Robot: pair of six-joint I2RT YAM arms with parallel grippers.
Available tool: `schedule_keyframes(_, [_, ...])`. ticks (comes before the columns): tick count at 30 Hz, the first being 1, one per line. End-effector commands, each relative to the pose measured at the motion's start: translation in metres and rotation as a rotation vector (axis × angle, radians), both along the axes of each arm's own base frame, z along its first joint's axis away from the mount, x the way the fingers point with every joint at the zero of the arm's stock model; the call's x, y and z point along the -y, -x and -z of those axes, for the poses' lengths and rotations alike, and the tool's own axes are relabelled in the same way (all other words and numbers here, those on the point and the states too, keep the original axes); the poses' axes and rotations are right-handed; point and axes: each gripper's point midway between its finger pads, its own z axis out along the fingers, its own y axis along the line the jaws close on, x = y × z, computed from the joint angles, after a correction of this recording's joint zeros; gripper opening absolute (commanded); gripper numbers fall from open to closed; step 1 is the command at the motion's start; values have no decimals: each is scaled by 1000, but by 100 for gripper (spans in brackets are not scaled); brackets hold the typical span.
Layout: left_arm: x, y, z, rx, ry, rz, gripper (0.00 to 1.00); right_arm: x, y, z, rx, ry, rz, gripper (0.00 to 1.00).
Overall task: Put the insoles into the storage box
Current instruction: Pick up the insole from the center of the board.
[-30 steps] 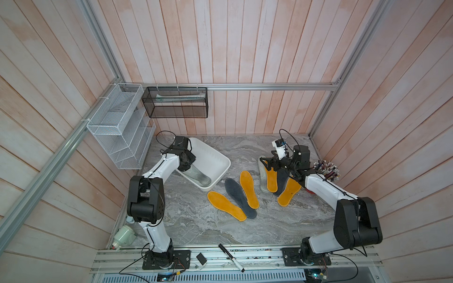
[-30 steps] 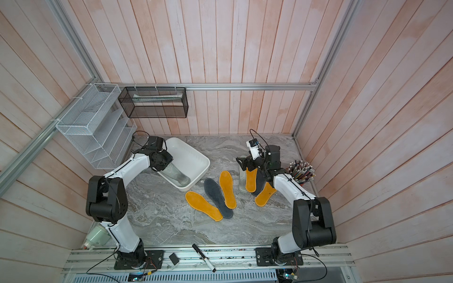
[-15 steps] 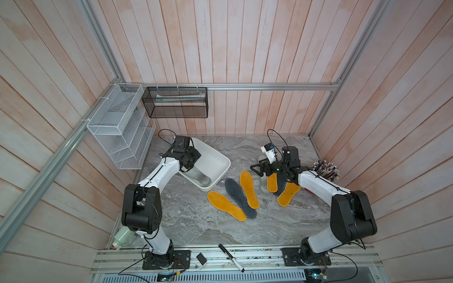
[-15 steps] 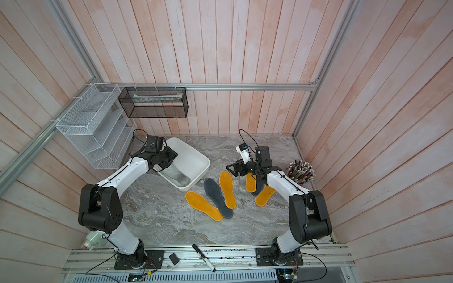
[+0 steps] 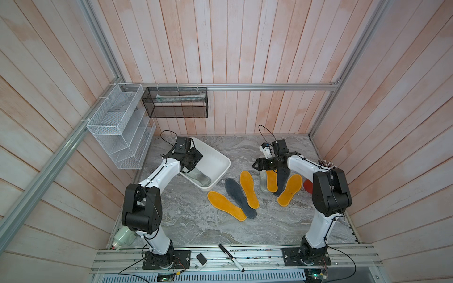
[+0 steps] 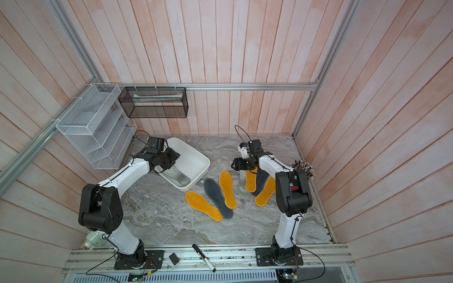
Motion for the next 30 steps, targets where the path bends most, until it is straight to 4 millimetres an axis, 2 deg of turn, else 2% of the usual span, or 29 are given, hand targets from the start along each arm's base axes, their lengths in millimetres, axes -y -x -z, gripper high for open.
schedule_keyframes(1, [2, 3, -11, 28, 11, 4, 50, 17, 11, 19, -98, 104, 36, 72])
schedule_keyframes(7, [3, 4, -9, 21, 10, 2, 50, 25, 7, 27, -101, 158, 64, 69])
schedule_keyframes(19, [6, 0, -4, 11, 11, 6, 51, 12, 11, 44, -138, 185, 44, 55])
schedule_keyframes(30, [5, 3, -2, 1, -1, 14, 51, 18, 17, 60, -171, 255, 61, 44])
